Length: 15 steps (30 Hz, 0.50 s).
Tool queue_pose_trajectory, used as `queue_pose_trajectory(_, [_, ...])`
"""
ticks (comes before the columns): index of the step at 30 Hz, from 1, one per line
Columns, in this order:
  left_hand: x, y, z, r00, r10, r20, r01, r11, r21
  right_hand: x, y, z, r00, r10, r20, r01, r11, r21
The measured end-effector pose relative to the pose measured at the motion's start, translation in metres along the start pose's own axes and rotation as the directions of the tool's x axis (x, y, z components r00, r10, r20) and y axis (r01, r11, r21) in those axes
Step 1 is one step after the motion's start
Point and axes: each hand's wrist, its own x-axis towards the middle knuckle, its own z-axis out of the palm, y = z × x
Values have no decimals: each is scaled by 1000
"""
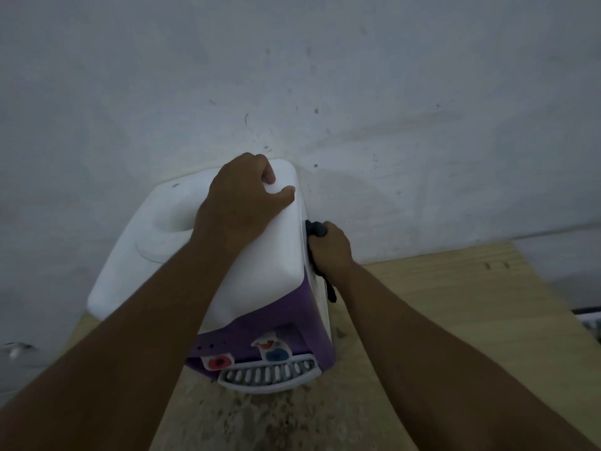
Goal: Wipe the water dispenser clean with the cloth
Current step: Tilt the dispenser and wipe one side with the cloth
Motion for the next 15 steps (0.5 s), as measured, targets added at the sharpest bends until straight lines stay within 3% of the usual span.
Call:
queue_pose_trajectory(6, [-1,3,-3,1000,0,9,0,1000,4,-44,13,-21,980,65,189,-88,989,118])
queue_pose_trajectory(10, [-1,2,-2,1000,2,13,-2,1000,9,-85,30,-24,982,53,179,-101,958,270])
queue_pose_trajectory(15, [-1,2,-3,1000,12,14,-12,1000,15,-102,40,-22,991,74,115,-106,945,311])
